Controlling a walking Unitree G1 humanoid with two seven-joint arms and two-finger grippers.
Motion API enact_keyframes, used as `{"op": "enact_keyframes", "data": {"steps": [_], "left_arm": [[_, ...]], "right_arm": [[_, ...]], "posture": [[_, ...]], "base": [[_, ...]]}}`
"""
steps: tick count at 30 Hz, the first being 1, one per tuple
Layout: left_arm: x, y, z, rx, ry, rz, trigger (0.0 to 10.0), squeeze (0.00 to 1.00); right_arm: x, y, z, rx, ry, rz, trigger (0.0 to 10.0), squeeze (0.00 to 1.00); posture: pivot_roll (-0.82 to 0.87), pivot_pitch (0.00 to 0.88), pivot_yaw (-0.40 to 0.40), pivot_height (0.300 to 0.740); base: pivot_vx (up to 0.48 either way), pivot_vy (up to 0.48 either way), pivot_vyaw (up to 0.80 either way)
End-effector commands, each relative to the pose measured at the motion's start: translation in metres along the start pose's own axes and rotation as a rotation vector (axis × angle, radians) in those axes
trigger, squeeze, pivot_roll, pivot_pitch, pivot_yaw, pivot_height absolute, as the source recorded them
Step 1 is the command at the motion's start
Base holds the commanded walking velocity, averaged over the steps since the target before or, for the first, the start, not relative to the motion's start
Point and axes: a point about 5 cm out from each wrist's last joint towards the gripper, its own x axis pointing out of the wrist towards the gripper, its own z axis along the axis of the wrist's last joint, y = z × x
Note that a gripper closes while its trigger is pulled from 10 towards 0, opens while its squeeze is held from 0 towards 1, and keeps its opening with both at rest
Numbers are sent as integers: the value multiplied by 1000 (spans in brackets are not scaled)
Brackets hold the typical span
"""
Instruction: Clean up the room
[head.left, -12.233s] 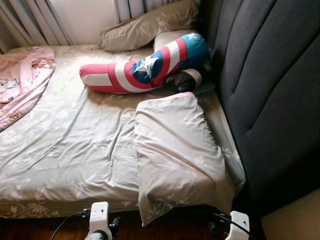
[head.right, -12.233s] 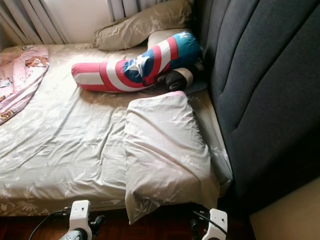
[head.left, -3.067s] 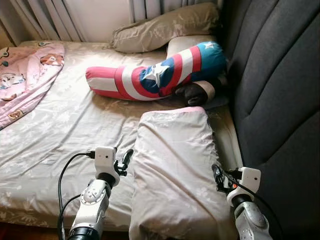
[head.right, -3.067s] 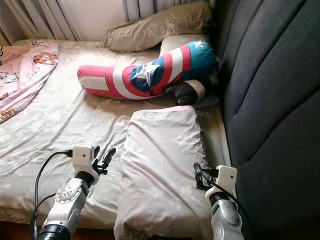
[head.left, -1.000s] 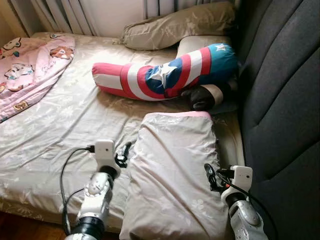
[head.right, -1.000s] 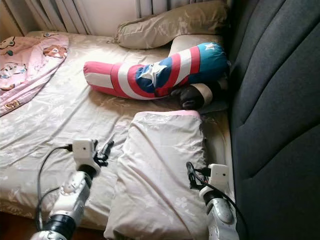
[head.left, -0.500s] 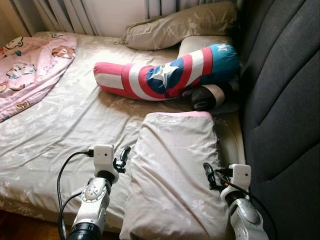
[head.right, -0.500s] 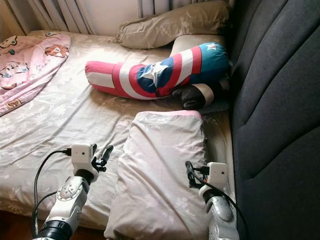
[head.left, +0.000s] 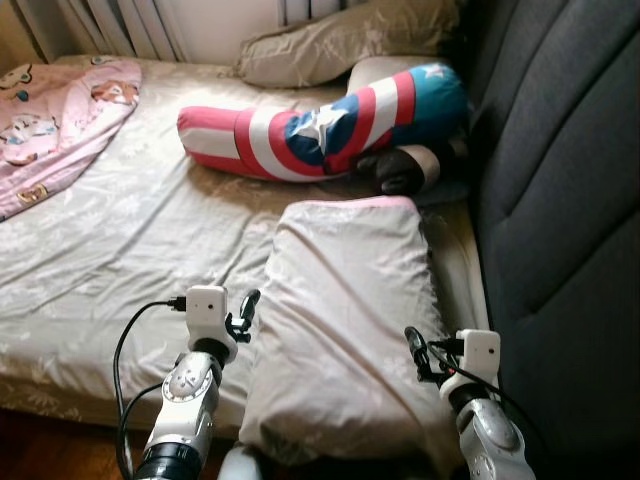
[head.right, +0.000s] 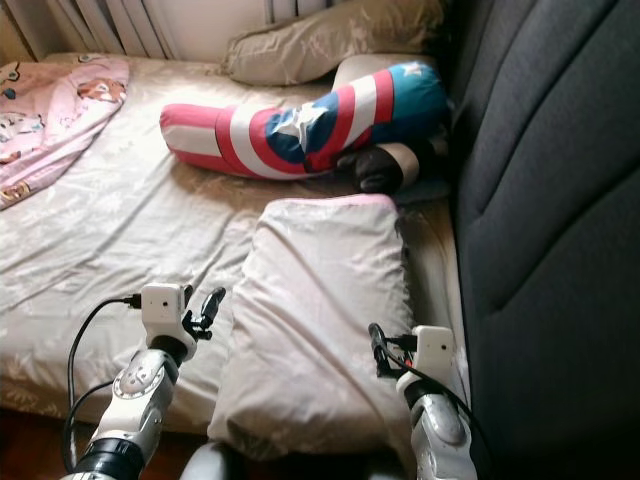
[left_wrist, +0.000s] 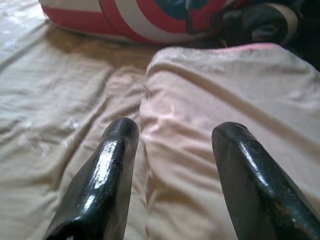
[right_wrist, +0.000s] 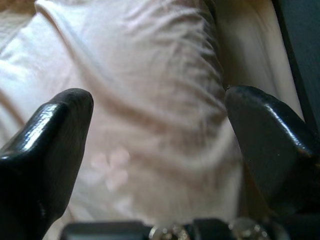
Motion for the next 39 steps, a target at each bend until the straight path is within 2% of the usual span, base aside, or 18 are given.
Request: {"op": "enact_keyframes", "data": {"steps": [1,14,22,25,27,30,32,33,34,35,39], "left_arm": [[-1,0,-2,-4,14,0,10000,0],[0,0,-1,-7,20,1,10000,0],[0,-4,-1,-24,26,-26,10000,0],[2,-7,0,-16,35,-46,10000,0],[4,-9,4,-13,26,-52,10000,0],[6,-8,8,-13,15,-54,10000,0],[7,-4,12,-4,8,-56,10000,0],[7,-4,12,-4,8,-56,10000,0],[6,-2,13,3,9,-56,10000,0],[6,-1,14,5,9,-58,10000,0],[1,3,15,16,15,-64,10000,0]], "right_arm": [[0,-2,-1,0,12,-6,10000,0],[4,2,2,10,5,6,10000,0],[8,0,3,12,23,-18,10000,0],[14,-8,0,-7,112,-86,10000,0],[23,-13,8,-16,145,-112,10000,0],[31,-13,14,-21,174,-97,10000,0],[38,-10,17,-38,260,-58,10000,0],[38,-10,17,-38,260,-58,10000,0],[42,-9,22,-44,267,-55,10000,553],[45,-10,27,-51,267,-58,10000,1000],[57,-12,52,-29,205,-74,10000,1000]], "posture": [[23,167,-9,642],[31,174,-9,642],[35,183,-2,642],[36,200,4,642],[41,217,10,642],[54,247,23,642],[62,267,43,642],[62,267,43,642],[66,274,49,642],[72,287,55,642],[85,309,71,642]], "base": [[0,0,0],[0,0,0],[0,0,0],[0,0,0],[0,0,0],[0,0,0],[0,0,0],[0,0,0],[0,0,0],[0,0,0],[0,0,0]]}}
